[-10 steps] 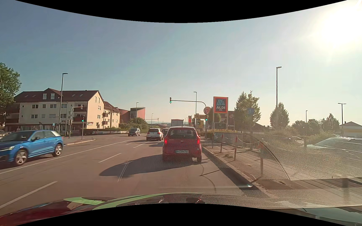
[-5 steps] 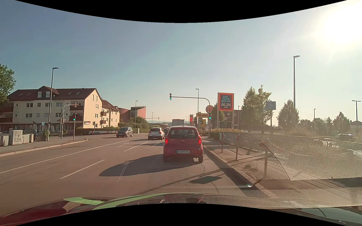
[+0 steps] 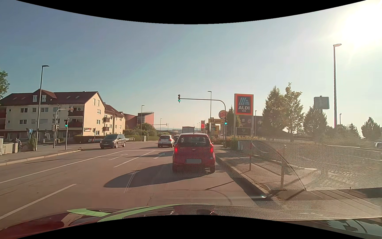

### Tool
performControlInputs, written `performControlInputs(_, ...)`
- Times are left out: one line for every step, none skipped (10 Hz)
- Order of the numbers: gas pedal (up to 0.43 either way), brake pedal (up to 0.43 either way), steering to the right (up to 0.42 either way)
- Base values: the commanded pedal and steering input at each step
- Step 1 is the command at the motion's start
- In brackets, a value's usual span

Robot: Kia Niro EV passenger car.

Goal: Follow the waypoints while adhering to traffic rules and regulations

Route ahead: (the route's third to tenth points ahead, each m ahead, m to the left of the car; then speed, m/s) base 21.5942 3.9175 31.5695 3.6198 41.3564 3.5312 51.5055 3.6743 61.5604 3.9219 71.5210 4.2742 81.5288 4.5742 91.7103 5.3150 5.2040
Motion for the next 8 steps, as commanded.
performControlInputs(0.02, 0.0, -0.001)
performControlInputs(0.02, 0.0, -0.001)
performControlInputs(0.02, 0.0, -0.002)
performControlInputs(0.02, 0.0, -0.002)
performControlInputs(0.028, 0.0, -0.003)
performControlInputs(0.028, 0.0, -0.003)
performControlInputs(0.028, 0.0, -0.004)
performControlInputs(0.028, 0.0, -0.005)
